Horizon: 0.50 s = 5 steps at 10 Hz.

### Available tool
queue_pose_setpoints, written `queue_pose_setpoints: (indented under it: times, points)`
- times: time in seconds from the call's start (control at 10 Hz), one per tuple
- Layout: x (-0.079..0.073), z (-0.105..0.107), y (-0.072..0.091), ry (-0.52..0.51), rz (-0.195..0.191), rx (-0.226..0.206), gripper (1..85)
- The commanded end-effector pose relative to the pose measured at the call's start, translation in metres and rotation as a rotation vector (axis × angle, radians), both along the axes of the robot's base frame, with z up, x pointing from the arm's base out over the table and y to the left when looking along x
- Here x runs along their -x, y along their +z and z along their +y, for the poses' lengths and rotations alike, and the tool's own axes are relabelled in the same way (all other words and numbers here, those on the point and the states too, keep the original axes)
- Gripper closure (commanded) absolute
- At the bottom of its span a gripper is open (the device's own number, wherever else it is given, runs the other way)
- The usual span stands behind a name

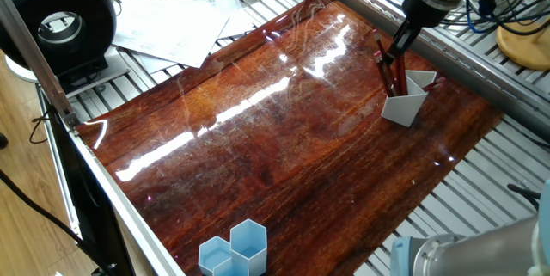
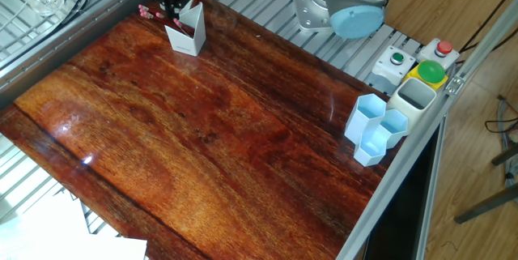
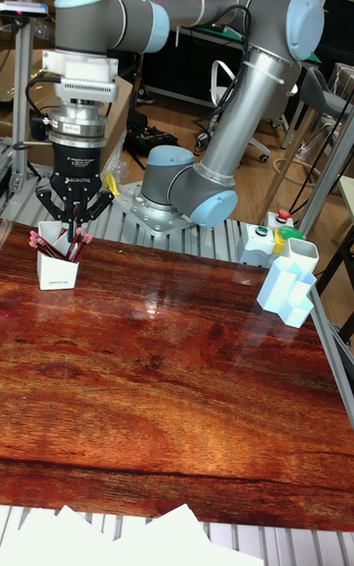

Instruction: Put the pen into the pen holder

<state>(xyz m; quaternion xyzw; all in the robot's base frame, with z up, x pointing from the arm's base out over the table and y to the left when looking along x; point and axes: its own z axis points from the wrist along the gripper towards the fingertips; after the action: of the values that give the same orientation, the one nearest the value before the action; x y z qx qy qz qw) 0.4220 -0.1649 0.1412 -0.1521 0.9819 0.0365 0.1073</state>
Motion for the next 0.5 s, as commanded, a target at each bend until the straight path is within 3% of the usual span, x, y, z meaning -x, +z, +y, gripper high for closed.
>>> queue_pose_setpoints:
  times: [0.0,0.1,0.2,0.4]
  points:
    - [0.009,-0.001,-0.003,0.002,0.029,0.0,83.7]
    - [0.019,0.004,-0.003,0.048,0.058,-0.019,68.0]
    - [0.02,0.007,-0.003,0.061,0.059,-0.027,54.0]
    - [0.024,0.005,-0.003,0.065,0.076,-0.023,45.0]
